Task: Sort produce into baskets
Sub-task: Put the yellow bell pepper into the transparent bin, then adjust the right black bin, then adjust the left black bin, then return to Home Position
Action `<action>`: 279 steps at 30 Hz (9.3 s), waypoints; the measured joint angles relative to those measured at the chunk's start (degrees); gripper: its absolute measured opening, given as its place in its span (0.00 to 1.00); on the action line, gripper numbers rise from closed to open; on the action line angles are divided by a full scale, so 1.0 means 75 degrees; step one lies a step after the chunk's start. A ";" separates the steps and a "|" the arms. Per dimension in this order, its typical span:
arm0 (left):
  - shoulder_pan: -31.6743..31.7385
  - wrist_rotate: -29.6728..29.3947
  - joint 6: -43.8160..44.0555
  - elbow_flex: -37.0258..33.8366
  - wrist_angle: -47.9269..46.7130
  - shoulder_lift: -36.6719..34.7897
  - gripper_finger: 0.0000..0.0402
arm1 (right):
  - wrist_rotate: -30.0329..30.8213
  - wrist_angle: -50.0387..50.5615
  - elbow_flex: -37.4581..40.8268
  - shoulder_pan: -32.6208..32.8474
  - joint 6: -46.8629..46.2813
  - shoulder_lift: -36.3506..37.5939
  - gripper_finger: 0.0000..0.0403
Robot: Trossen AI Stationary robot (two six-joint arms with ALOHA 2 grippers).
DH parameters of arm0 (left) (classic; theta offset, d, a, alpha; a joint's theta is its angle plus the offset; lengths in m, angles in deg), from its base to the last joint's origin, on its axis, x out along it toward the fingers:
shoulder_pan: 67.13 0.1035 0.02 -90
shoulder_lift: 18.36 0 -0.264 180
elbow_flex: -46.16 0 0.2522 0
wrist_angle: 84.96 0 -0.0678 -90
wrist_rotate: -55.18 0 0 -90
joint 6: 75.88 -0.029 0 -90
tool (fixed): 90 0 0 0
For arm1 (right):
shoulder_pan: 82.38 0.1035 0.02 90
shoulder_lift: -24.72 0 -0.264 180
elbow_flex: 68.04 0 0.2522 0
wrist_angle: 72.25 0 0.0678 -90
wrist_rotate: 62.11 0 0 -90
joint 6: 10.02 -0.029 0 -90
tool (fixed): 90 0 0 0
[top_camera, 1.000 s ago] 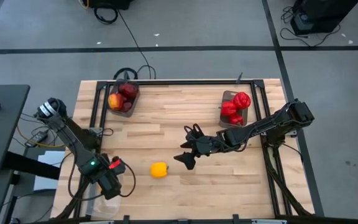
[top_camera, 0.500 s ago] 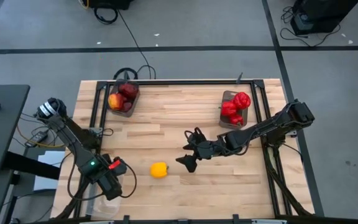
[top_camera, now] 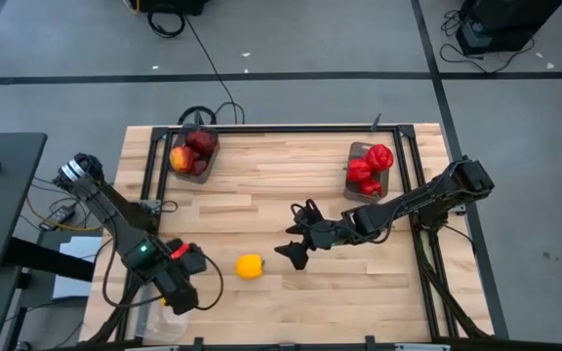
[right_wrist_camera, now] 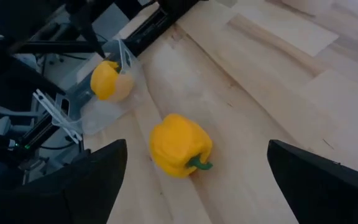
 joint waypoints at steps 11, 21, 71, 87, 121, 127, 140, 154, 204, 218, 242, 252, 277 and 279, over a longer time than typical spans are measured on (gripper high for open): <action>0.1083 -0.1312 -0.2399 0.0203 0.1268 0.0219 0.99 | -0.0055 0.0606 0.0000 0.0171 -0.0164 0.0000 0.96; 0.1856 -0.1563 -0.4988 0.0206 0.2463 0.1461 0.99 | -0.0176 0.1484 0.0000 0.0535 -0.0539 0.0003 0.93; -0.1817 0.1574 0.2538 0.0676 -0.0755 0.1067 0.76 | -0.1392 0.1415 0.0000 -0.0202 -0.1550 0.0006 0.86; -0.2183 0.1240 0.3315 0.0575 -0.0352 0.0943 0.95 | -0.2034 0.5617 -0.0003 -0.0857 -0.2111 0.0961 0.86; -0.0957 -0.0037 0.2161 0.1062 -0.1130 0.0702 0.95 | 0.0490 0.8597 0.1928 -0.4017 0.0061 0.1777 0.43; -0.0644 -0.0207 0.2155 0.1062 -0.1591 0.0699 0.95 | -0.0803 0.7484 0.1929 -0.4076 0.0431 0.2782 0.43; 0.0753 -0.0581 0.0332 0.1065 -0.1371 0.0694 0.95 | 0.0291 0.4468 0.1458 -0.5039 0.1173 0.1028 0.35; 0.1555 -0.0855 -0.0463 0.1065 -0.1372 0.0694 0.95 | 0.1403 0.6009 0.1055 -0.5735 0.1395 0.0584 0.28; 1.2187 -0.0251 -1.0210 -0.0217 0.2639 0.2658 0.90 | 0.0609 0.2804 0.1046 -0.5830 0.1961 0.2267 0.28; 1.2280 -0.0226 -0.9864 0.0712 0.2314 0.2547 0.90 | 0.0233 0.2814 0.1049 -0.5721 0.2058 0.2264 0.28; 0.9435 0.2280 -0.7998 0.3254 0.4473 0.1655 0.14 | -0.1237 0.2066 0.1055 -0.2750 0.2867 0.4294 0.02; 0.8799 0.2072 -0.8175 0.3260 0.4865 0.0668 0.02 | -0.2182 0.0926 0.1040 -0.2243 0.5950 0.5357 0.07; 0.7323 0.0826 -0.7003 -0.1499 0.8531 -0.2780 0.03 | -0.2721 -0.3078 0.1046 -0.2070 0.4995 0.2624 0.04; 0.7294 0.1087 -0.7003 -0.1759 0.8636 -0.2687 0.04 | -0.2887 -0.3046 0.1049 -0.2137 0.4371 0.2487 0.06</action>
